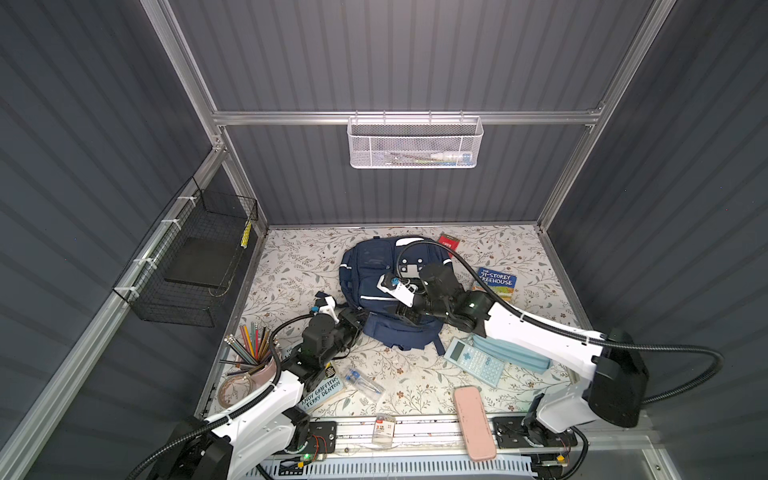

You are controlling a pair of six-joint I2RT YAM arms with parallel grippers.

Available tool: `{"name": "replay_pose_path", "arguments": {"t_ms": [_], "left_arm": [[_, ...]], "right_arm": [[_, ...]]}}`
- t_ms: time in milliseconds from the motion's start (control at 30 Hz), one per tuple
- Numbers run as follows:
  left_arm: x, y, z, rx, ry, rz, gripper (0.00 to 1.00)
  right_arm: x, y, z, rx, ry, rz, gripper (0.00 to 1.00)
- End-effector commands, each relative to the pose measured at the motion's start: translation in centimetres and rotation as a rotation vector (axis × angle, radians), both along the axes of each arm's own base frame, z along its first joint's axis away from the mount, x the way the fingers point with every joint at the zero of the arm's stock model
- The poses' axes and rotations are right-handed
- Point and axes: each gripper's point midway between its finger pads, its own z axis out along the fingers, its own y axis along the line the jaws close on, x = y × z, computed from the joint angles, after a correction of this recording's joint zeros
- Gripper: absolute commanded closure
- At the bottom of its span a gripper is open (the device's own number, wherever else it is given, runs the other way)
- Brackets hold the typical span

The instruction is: Pack the student bag

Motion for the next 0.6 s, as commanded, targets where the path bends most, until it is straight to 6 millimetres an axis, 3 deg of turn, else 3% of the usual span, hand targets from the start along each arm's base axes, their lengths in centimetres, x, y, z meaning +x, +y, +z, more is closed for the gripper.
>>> {"name": "replay_pose_path", "arguments": {"t_ms": [0,333,500,567], "left_arm": [[0.9,-0.7,4.5,-0.067,-0.131,-0.004,1.0],[1.3,-1.0,4.9,-0.101,-0.137,-0.003,1.0],[1.2,-0.5,5.2,-0.096,-0.146,0.02,1.0],[1.2,-0.2,5.2,-0.081,-0.145,0.024,1.0]], "right_arm": [[-1.3,0.5,-3.4,-0.087,0.197,0.001,0.4],[-1.2,2.7,-7.1,-0.179,0.258,0.067,0.43],[-1.0,2.9,-7.8,-0.192,0.275,0.063,0.6],[-1.2,2.8,-7.7,-0.19,0.277,0.066,0.83]]}}
